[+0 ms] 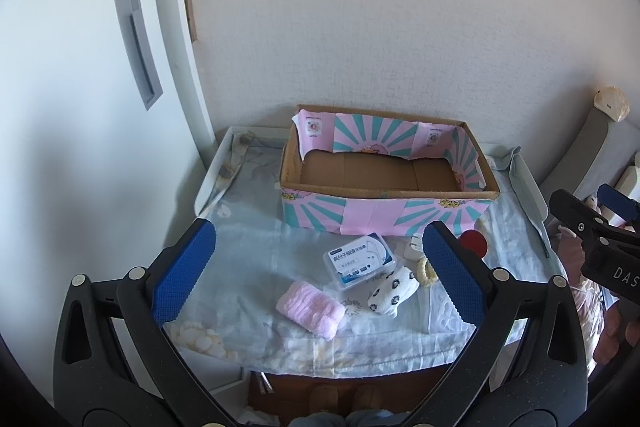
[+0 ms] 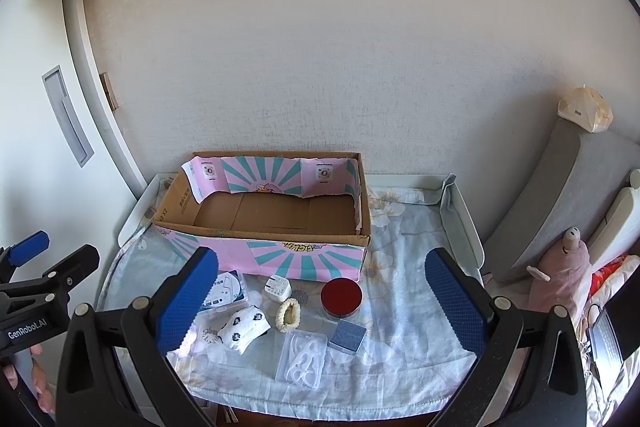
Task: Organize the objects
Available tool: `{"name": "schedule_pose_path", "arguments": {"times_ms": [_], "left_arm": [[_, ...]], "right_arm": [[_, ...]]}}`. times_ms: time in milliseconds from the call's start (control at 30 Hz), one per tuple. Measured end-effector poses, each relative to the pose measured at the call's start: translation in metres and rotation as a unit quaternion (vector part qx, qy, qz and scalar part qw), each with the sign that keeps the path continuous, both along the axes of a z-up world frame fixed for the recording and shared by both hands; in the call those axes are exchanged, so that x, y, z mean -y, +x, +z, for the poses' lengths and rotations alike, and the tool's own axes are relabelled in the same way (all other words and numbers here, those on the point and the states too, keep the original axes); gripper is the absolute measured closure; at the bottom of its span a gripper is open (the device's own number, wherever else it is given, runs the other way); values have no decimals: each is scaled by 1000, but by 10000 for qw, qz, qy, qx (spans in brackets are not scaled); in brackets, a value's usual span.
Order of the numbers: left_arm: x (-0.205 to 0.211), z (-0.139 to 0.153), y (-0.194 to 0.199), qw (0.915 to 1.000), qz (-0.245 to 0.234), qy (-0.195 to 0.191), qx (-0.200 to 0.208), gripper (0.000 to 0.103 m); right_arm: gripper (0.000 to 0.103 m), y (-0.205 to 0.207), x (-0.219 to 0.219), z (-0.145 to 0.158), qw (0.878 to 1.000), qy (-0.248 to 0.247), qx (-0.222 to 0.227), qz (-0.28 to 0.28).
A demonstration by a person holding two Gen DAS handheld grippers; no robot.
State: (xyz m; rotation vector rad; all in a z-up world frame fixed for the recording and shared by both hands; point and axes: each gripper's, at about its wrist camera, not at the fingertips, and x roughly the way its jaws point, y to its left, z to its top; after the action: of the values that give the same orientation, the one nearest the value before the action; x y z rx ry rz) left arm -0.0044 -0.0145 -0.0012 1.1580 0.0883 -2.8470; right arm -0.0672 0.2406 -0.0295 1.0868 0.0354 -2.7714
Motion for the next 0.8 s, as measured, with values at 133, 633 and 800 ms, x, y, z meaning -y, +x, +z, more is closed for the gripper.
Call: {"name": "schedule_pose_path", "arguments": {"times_ms": [133,633,800], "left_arm": [[0,-1,0,10000,26,16,10,0],[1,-6,-1,9998,133,119,89,0],[8,-2,-6,9995,174,218,122,0]], "right_arm": [[0,0,-1,0,10000,-7,-12,6],[0,-3,-4,-1,10000,-29,-22,8],[0,-9,-19,2,9999,7,-106,-88]]}}
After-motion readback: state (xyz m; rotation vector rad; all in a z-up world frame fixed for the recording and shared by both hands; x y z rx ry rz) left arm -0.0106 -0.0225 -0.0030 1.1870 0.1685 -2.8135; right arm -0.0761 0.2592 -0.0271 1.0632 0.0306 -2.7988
